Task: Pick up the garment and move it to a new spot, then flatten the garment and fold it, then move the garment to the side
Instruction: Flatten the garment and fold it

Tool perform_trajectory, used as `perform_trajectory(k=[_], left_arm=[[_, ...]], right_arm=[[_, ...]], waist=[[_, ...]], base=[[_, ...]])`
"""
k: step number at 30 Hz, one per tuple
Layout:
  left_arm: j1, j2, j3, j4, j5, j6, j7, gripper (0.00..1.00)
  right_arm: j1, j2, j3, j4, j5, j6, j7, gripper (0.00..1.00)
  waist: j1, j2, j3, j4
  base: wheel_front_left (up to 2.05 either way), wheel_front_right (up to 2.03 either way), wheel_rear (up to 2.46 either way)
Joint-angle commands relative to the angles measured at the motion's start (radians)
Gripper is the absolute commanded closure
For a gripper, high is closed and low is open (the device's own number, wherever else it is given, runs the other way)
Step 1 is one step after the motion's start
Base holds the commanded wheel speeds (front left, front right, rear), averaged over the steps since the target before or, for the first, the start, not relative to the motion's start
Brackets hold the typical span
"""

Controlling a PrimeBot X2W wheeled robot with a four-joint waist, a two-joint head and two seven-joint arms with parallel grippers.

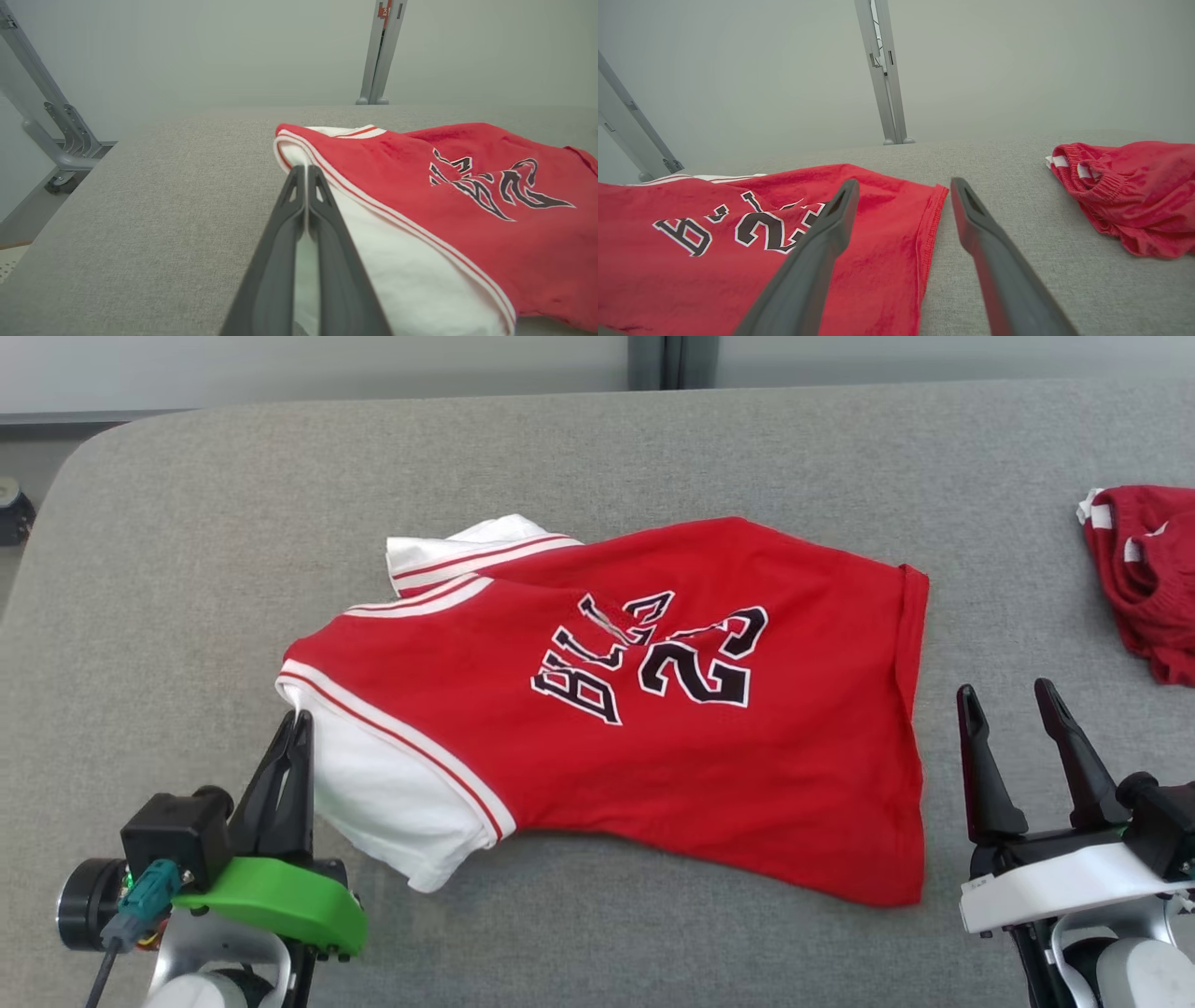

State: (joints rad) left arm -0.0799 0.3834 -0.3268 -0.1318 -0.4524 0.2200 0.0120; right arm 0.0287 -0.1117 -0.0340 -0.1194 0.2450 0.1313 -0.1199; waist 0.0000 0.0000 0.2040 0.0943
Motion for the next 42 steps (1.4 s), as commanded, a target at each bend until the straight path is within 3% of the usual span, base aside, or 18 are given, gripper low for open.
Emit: perform_trajectory(k=[1,5,8,16,17,18,19,20,23,28,35,42], left_arm=[[0.019,0.01,0.006,-0.021,0.004,0.015,0.012,1.0],[0.016,0.012,0.007,-0.008,-0.012,0.026,0.052,1.0],[-0.033,0.003,0.007,0.065,-0.03,0.004,0.06,1.0],[-0.214,-0.046,0.004,0.421,-0.085,-0.091,0.027,1.0],[-0.235,-0.059,0.003,0.463,-0.095,-0.106,0.014,0.95],[-0.248,-0.066,0.0,0.495,-0.094,-0.115,0.006,0.74],[-0.262,-0.075,-0.001,0.521,-0.097,-0.124,-0.013,0.41],[-0.274,-0.082,-0.001,0.543,-0.1,-0.132,-0.033,0.0],[-0.293,-0.102,0.008,0.594,-0.091,-0.143,-0.128,0.0],[-0.259,-0.114,0.029,0.564,-0.057,-0.119,-0.255,0.0],[-0.142,-0.095,0.116,0.349,0.017,-0.074,-0.277,0.0],[0.014,-0.077,0.136,0.187,0.057,-0.078,-0.277,0.0]], right_arm=[[0.008,0.001,0.0,-0.004,0.003,-0.001,0.002,0.0],[-0.007,0.002,0.006,-0.008,0.003,-0.001,0.003,0.0],[-0.02,0.005,0.008,-0.011,0.001,-0.001,0.002,0.0],[-0.04,0.02,0.008,0.0,0.001,-0.001,-0.013,0.0],[-0.041,0.022,0.006,0.002,0.001,-0.001,-0.017,0.0],[-0.043,0.023,0.005,0.004,0.001,-0.001,-0.019,0.0],[-0.043,0.024,0.004,0.006,0.001,-0.001,-0.022,0.0],[-0.043,0.025,0.004,0.007,0.0,-0.001,-0.024,0.0],[-0.042,0.027,0.0,0.005,-0.012,-0.001,-0.036,0.0],[-0.036,0.025,-0.004,-0.012,-0.03,-0.001,-0.037,0.0],[-0.01,0.015,-0.007,-0.051,-0.052,-0.001,-0.01,0.0],[0.033,0.015,-0.01,-0.074,-0.065,-0.001,0.021,0.0]], waist=[[0.0,0.0,-0.009,0.014],[0.0,0.0,0.0,0.003],[0.0,0.0,0.015,-0.022],[0.0,0.0,0.066,-0.106],[0.0,0.0,0.07,-0.114],[0.0,0.0,0.072,-0.12],[0.0,0.0,0.073,-0.125],[0.0,0.0,0.074,-0.128],[0.0,0.0,0.073,-0.13],[0.0,0.0,0.048,-0.11],[0.0,0.0,-0.008,-0.066],[0.0,0.0,-0.067,-0.043]], base=[[0.0,0.0,0.0],[0.0,0.0,0.0],[0.0,0.0,0.0],[0.0,0.0,0.0],[0.0,0.0,0.0],[0.0,0.0,0.0],[0.0,0.0,0.0],[0.0,0.0,0.0],[0.0,0.0,0.0],[0.0,0.0,0.0],[0.0,0.0,0.0],[0.0,0.0,0.0]])
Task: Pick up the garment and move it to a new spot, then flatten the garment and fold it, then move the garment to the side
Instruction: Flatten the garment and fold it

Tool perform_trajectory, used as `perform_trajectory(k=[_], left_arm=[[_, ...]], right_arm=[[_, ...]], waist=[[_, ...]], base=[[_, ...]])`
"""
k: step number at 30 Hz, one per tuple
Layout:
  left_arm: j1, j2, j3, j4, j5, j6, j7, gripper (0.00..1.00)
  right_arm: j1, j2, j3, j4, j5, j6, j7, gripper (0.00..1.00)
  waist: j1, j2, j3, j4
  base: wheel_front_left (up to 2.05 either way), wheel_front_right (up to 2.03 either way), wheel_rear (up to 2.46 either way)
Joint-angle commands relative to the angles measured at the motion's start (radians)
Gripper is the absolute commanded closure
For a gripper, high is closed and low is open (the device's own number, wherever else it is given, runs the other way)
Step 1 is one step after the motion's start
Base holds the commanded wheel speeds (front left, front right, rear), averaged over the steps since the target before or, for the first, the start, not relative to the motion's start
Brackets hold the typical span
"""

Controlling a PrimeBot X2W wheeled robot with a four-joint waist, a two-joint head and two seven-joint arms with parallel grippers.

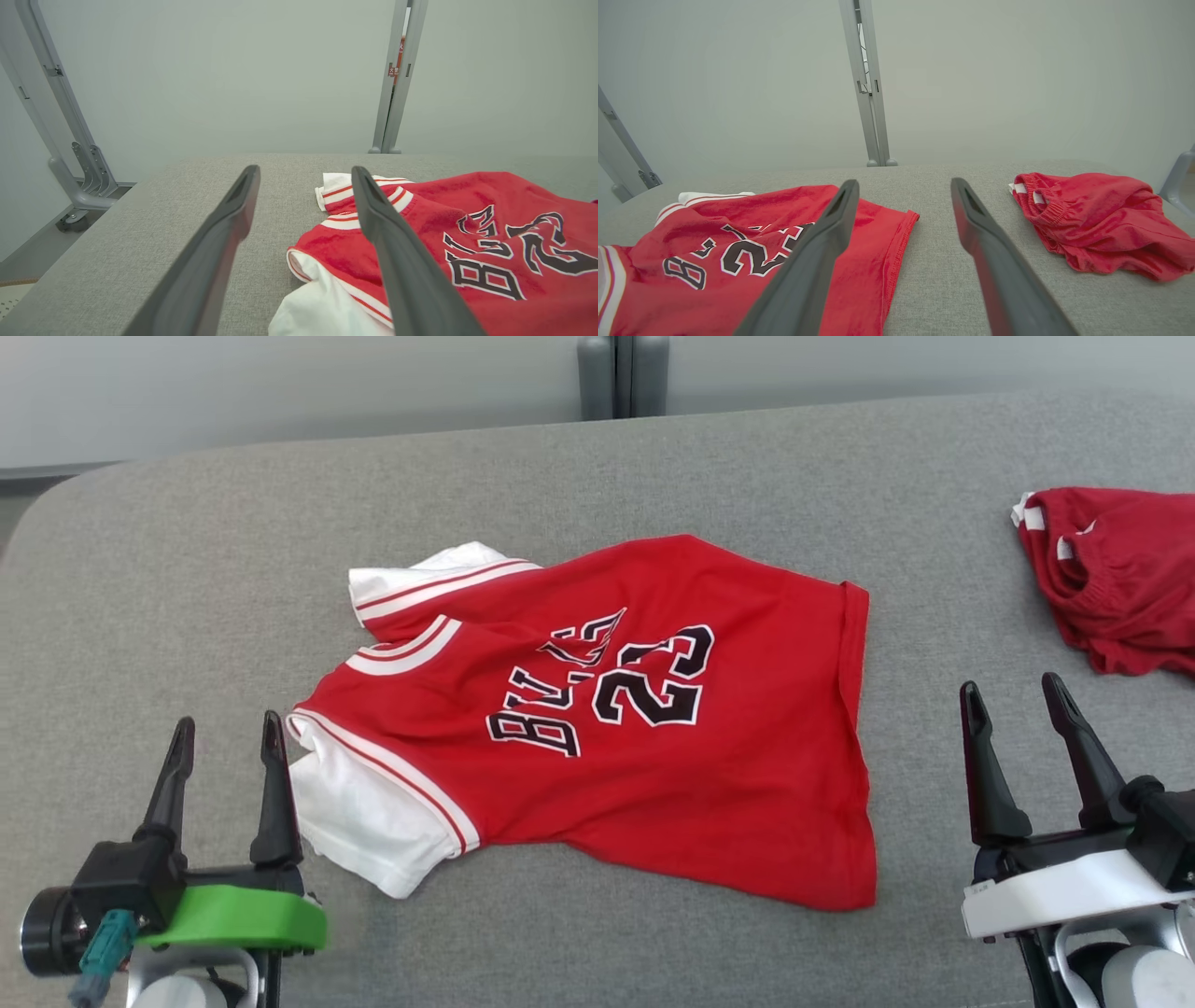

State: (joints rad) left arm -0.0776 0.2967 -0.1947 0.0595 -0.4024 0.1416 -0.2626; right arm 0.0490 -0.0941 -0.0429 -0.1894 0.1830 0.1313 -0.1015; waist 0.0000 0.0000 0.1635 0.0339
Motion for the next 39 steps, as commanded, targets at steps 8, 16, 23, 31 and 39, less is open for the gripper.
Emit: perform_trajectory(k=[8,16,23,31,39], left_arm=[[0.1,0.032,-0.01,-0.055,-0.009,-0.002,0.034,0.0],[0.124,0.043,-0.015,-0.07,-0.016,0.004,0.053,0.0],[0.107,0.053,-0.01,-0.062,-0.024,0.006,0.066,0.0],[0.002,0.068,-0.022,0.092,-0.09,-0.059,0.183,0.0],[-0.133,0.05,-0.06,0.366,-0.156,-0.174,0.25,0.0]], right_arm=[[0.063,0.007,0.003,-0.018,-0.009,-0.001,0.026,0.0],[0.078,0.012,-0.001,-0.022,-0.003,-0.001,0.033,0.0],[0.071,0.015,0.003,-0.02,-0.001,-0.001,0.033,0.0],[0.041,0.018,0.017,-0.02,0.007,-0.001,0.033,0.0],[0.011,0.021,0.022,0.01,0.015,-0.001,0.018,0.0]], waist=[[0.0,0.0,-0.069,0.013],[0.0,0.0,-0.079,0.008],[0.0,0.0,-0.074,0.009],[0.0,0.0,-0.017,0.008],[0.0,0.0,0.048,-0.006]], base=[[0.0,0.0,0.0],[0.0,0.0,0.0],[0.0,0.0,0.0],[0.0,0.0,0.0],[0.0,0.0,0.0]])
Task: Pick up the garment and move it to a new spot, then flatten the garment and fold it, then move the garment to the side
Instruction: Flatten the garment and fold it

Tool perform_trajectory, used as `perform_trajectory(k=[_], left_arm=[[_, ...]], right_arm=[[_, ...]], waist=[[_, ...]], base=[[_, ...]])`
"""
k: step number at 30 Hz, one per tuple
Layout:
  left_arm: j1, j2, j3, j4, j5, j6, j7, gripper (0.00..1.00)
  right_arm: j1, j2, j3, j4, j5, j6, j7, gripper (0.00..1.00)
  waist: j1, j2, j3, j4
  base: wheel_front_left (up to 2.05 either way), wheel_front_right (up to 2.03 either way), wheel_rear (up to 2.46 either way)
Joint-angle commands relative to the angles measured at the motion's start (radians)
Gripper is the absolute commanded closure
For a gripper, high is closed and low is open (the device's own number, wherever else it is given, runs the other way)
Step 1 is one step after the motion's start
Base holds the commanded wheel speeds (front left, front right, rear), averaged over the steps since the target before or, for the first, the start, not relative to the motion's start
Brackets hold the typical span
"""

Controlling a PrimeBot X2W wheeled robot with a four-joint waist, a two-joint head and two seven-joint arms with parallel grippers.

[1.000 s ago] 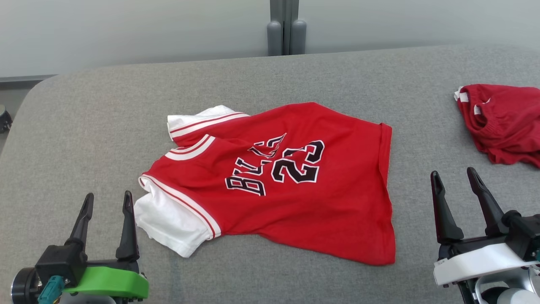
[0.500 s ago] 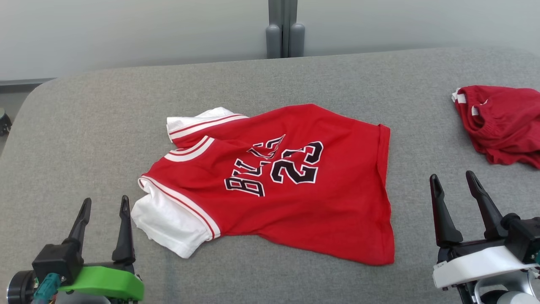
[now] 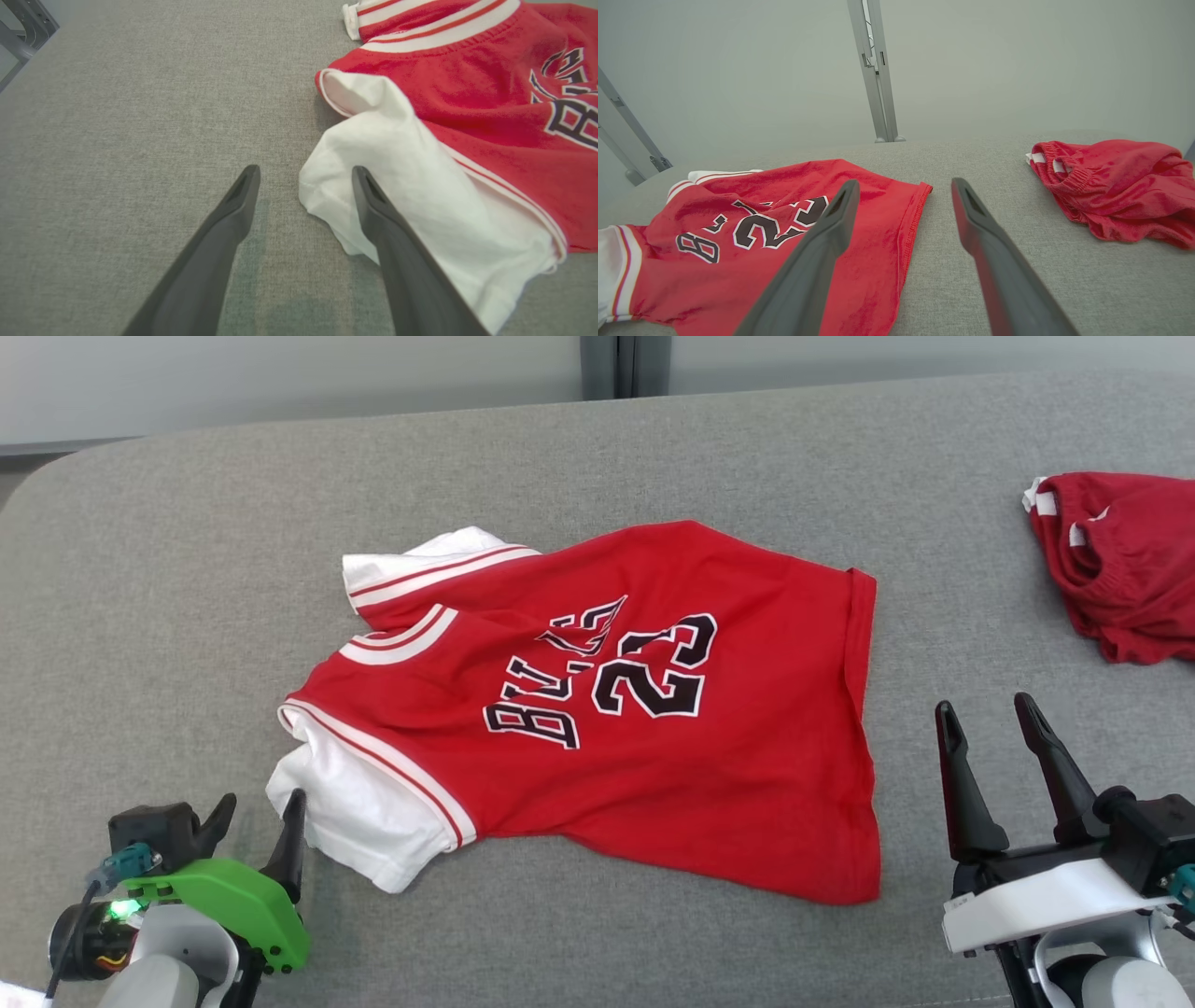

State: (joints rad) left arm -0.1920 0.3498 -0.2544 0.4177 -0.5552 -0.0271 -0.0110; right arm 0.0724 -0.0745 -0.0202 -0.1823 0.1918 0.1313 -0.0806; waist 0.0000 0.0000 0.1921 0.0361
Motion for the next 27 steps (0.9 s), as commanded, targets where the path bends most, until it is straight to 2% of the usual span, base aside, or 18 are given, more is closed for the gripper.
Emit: perform_trajectory(k=[1,4,5,8,9,18,27], left_arm=[[-0.032,-0.003,-0.004,0.031,-0.002,-0.013,-0.004,0.0],[-0.072,-0.007,-0.017,0.107,-0.004,-0.035,-0.004,0.0],[-0.082,-0.01,-0.022,0.129,-0.007,-0.04,0.001,0.11],[-0.106,-0.018,-0.039,0.197,-0.009,-0.056,0.007,0.83],[-0.109,-0.022,-0.042,0.215,-0.014,-0.061,0.006,1.0],[-0.112,-0.041,-0.069,0.316,-0.026,-0.084,-0.046,1.0],[-0.099,-0.065,-0.068,0.341,-0.035,-0.082,-0.113,1.0]], right_arm=[[-0.016,0.001,0.001,0.006,0.007,-0.001,-0.005,0.0],[-0.023,0.001,0.0,0.016,0.01,-0.001,-0.01,0.0],[-0.025,0.002,0.0,0.021,0.012,-0.001,-0.01,0.0],[-0.024,0.001,0.007,0.044,0.012,-0.001,-0.008,0.0],[-0.019,0.001,0.01,0.055,0.013,-0.001,-0.006,0.0],[0.102,-0.007,0.118,0.217,0.045,-0.001,0.021,0.0],[0.055,-0.009,0.174,0.379,0.088,-0.001,0.005,0.0]], waist=[[0.0,0.0,0.023,-0.009],[0.0,0.0,0.037,-0.014],[0.0,0.0,0.04,-0.014],[0.0,0.0,0.046,-0.017],[0.0,0.0,0.047,-0.018],[0.0,0.0,0.033,-0.015],[0.0,0.0,0.02,-0.002]], base=[[0.0,0.0,0.0],[0.0,0.0,0.0],[0.0,0.0,0.0],[0.0,0.0,0.0],[0.0,0.0,0.0],[0.0,0.0,0.0],[0.0,0.0,0.0]])
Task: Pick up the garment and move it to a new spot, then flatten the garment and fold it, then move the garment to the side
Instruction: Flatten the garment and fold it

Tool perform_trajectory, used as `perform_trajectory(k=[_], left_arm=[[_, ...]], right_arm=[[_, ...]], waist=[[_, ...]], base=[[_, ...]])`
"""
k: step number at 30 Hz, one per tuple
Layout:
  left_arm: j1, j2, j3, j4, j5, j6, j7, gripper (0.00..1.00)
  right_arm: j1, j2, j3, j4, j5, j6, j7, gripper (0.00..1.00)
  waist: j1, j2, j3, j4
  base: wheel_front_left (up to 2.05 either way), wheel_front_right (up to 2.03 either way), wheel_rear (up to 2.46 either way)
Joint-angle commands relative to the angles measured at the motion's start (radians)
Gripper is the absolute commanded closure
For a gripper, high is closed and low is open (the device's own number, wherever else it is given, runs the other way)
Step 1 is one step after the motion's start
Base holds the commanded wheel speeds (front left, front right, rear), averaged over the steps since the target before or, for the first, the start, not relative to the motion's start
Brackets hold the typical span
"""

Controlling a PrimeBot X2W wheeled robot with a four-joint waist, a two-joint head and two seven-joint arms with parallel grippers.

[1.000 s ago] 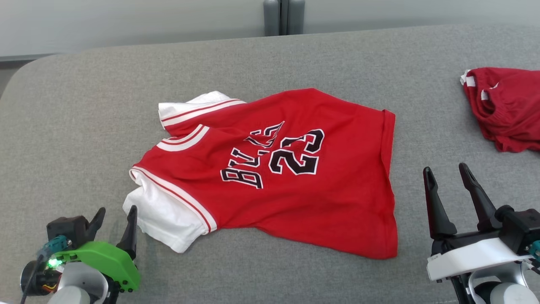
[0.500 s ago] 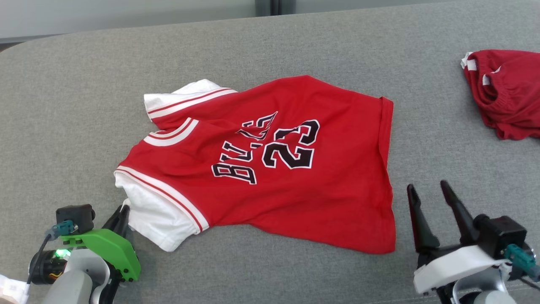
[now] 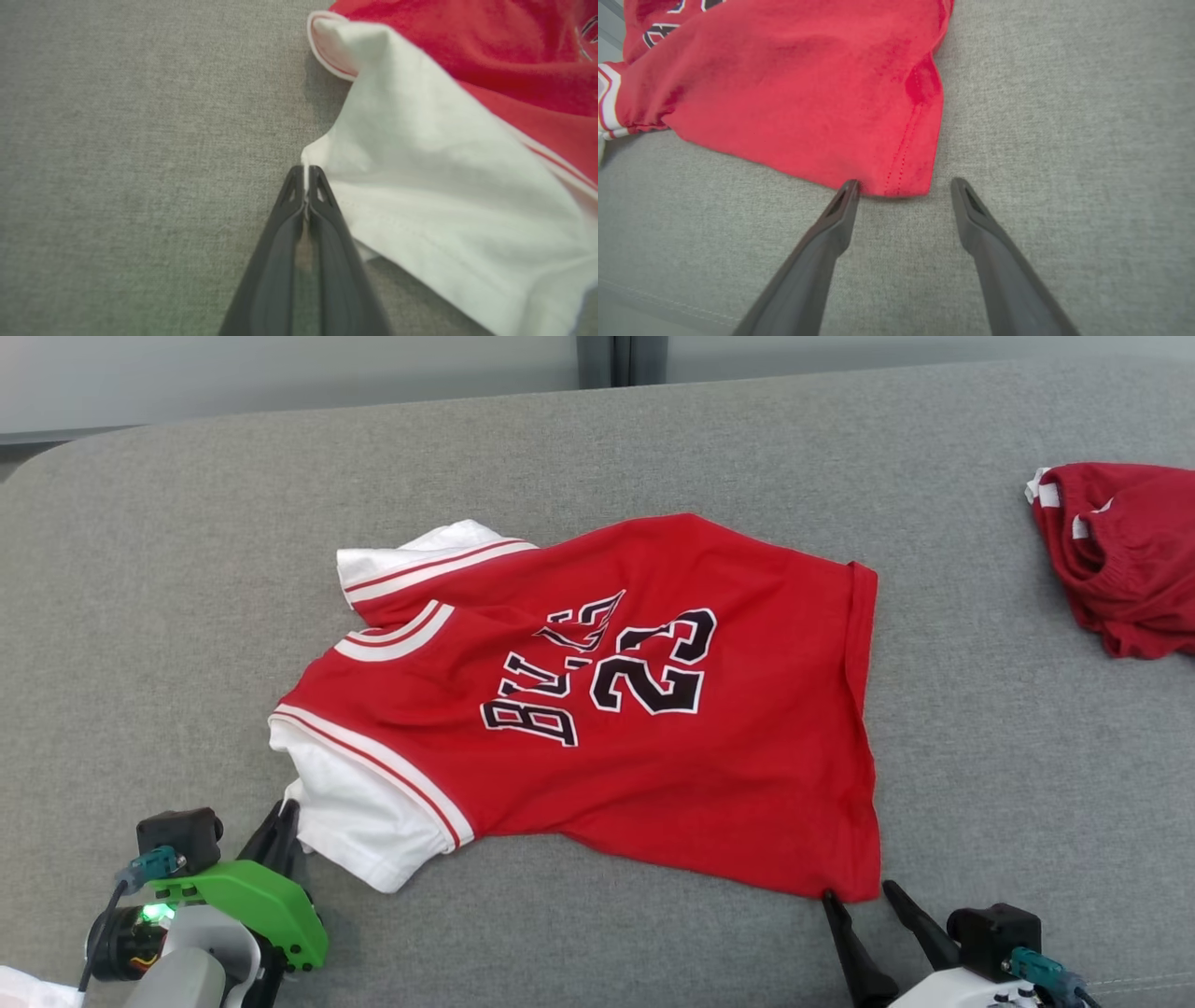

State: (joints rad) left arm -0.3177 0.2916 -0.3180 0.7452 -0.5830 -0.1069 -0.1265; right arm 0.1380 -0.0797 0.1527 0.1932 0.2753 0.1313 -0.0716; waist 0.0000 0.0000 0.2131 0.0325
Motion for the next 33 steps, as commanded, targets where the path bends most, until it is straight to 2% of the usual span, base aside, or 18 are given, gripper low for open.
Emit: perform_trajectory(k=[1,2,3,4,7,11,16,22,28,33], left_arm=[[0.028,-0.008,-0.004,0.014,-0.007,-0.002,-0.002,1.0],[0.028,-0.011,-0.002,0.014,-0.008,-0.001,-0.011,1.0],[0.028,-0.012,-0.002,0.013,-0.008,-0.001,-0.018,1.0],[0.029,-0.014,-0.001,0.011,-0.01,-0.001,-0.028,1.0],[0.03,-0.02,0.011,-0.01,-0.016,0.009,-0.064,1.0],[0.037,-0.022,0.054,-0.107,-0.02,0.05,-0.115,1.0],[0.081,0.001,0.095,-0.347,0.012,0.12,-0.132,1.0],[0.118,0.036,0.127,-0.714,0.06,0.21,-0.121,1.0],[-0.013,0.079,0.139,-1.044,0.131,0.25,-0.088,1.0],[-0.203,0.113,0.163,-1.189,0.173,0.256,-0.047,1.0]], right_arm=[[-0.018,-0.004,0.008,0.017,0.009,-0.001,-0.003,0.0],[-0.028,-0.005,0.014,0.031,0.013,-0.001,0.003,0.56],[-0.037,-0.006,0.015,0.042,0.016,-0.001,0.002,0.93],[-0.044,-0.008,0.018,0.057,0.022,-0.001,0.01,1.0],[-0.058,-0.015,0.024,0.065,0.042,-0.001,0.007,1.0],[-0.07,-0.042,-0.001,-0.008,0.057,-0.001,-0.045,1.0],[-0.089,-0.074,-0.068,-0.166,0.03,-0.001,-0.08,1.0],[-0.156,-0.125,-0.135,-0.367,-0.014,-0.001,-0.034,1.0],[-0.305,-0.196,-0.219,-0.544,-0.041,-0.001,0.029,1.0],[-0.458,-0.265,-0.273,-0.626,-0.028,-0.001,0.082,1.0]], waist=[[0.0,0.0,-0.002,0.003],[0.0,0.0,-0.002,0.005],[0.0,0.0,-0.003,0.006],[0.0,0.0,-0.004,0.008],[0.0,0.0,-0.012,0.012],[0.0,0.0,-0.031,0.013],[0.0,0.0,-0.073,0.014],[0.0,0.0,-0.123,0.003],[0.0,0.0,-0.146,0.006],[0.0,0.0,-0.165,0.01]], base=[[0.0,0.0,0.0],[0.0,0.0,0.0],[0.0,0.0,0.0],[0.0,0.0,0.0],[0.0,0.0,0.0],[0.0,0.0,0.0],[0.0,0.0,0.0],[0.0,0.0,0.0],[0.0,0.0,0.0],[0.0,0.0,0.0]])
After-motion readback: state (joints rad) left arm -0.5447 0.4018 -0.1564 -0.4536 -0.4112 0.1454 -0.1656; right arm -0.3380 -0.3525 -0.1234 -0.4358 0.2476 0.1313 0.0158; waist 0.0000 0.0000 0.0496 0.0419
